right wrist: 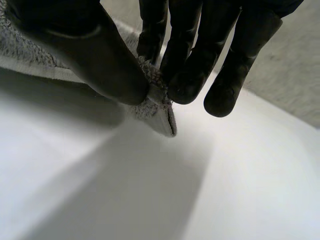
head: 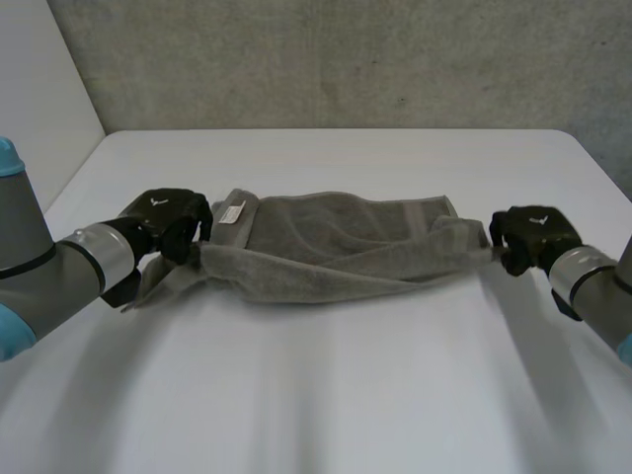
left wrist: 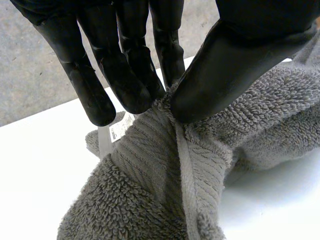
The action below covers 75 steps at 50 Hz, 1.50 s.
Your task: Fold the towel.
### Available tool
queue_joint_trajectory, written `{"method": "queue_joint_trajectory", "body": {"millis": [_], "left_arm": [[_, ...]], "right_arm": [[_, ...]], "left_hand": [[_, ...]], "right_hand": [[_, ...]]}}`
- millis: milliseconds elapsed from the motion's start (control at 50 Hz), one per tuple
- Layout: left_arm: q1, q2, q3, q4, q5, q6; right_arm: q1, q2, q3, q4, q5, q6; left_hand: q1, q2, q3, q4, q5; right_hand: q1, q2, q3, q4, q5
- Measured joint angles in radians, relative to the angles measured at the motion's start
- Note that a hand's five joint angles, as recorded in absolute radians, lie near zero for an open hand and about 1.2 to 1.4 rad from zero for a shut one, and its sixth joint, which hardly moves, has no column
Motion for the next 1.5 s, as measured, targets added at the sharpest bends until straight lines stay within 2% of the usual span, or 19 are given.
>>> {"method": "queue_joint_trajectory", "body": {"millis": [120,280,320,360,420,500,660,960,1080,1220,1360,1500], "left_arm": [[0.017,-0.003,-0.033,0.003,-0.001,0.008],[0.036,-0.006,-0.081,0.025,0.0,0.013],[0.037,-0.01,-0.098,0.048,-0.001,0.015],[0.036,-0.019,-0.115,0.079,-0.004,0.019],[0.032,-0.036,-0.136,0.123,-0.008,0.032],[0.025,-0.059,-0.157,0.161,-0.017,0.066],[0.018,-0.028,-0.199,0.145,-0.044,0.114],[0.037,0.33,-0.436,0.125,-0.034,0.117],[0.04,0.38,-0.52,0.121,-0.035,0.122],[0.043,0.343,-0.563,0.125,-0.045,0.123],[0.046,0.233,-0.543,0.137,-0.059,0.123],[0.049,0.117,-0.48,0.157,-0.109,0.122]], "right_arm": [[-0.045,-0.081,0.003,0.036,-0.009,0.048],[-0.105,-0.147,0.023,0.133,-0.097,0.061],[-0.112,-0.152,0.032,0.149,-0.124,0.061],[-0.113,-0.153,0.038,0.158,-0.142,0.061],[-0.112,-0.152,0.043,0.162,-0.153,0.061],[-0.107,-0.15,0.047,0.161,-0.157,0.061],[-0.102,-0.145,0.055,0.157,-0.157,0.06],[-0.102,-0.142,0.068,0.153,-0.156,0.057],[-0.102,-0.143,0.071,0.153,-0.156,0.053],[-0.102,-0.143,0.074,0.152,-0.156,0.05],[-0.101,-0.143,0.078,0.151,-0.156,0.047],[-0.101,-0.143,0.081,0.15,-0.156,0.045]], "left_hand": [[0.0,0.0,0.0,0.0,0.0],[-0.003,-0.008,-0.033,-0.041,-0.007],[-0.059,-0.105,-0.139,-0.153,-0.092],[-0.267,-0.313,-0.338,-0.359,-0.291],[-0.483,-0.519,-0.536,-0.555,-0.512],[-0.574,-0.602,-0.628,-0.643,-0.614],[-0.589,-0.608,-0.636,-0.652,-0.63],[-0.59,-0.609,-0.636,-0.654,-0.623],[-0.59,-0.609,-0.636,-0.654,-0.618],[-0.591,-0.609,-0.636,-0.654,-0.62],[-0.592,-0.613,-0.641,-0.658,-0.631],[-0.592,-0.614,-0.641,-0.659,-0.634]], "right_hand": [[0.0,0.0,0.0,0.0,0.0],[0.0,0.0,0.0,0.0,0.0],[0.001,0.0,0.0,0.0,0.0],[0.002,0.005,0.0,0.0,0.0],[0.002,0.005,0.0,0.0,0.0],[0.002,0.005,0.0,0.0,0.0],[0.003,0.005,0.004,0.0,0.0],[0.004,0.005,0.005,0.0,0.0],[0.004,0.005,0.005,0.0,0.0],[0.004,0.005,0.005,0.0,0.0],[0.004,0.005,0.005,0.0,0.0],[0.004,0.005,0.005,0.0,0.0]]}}
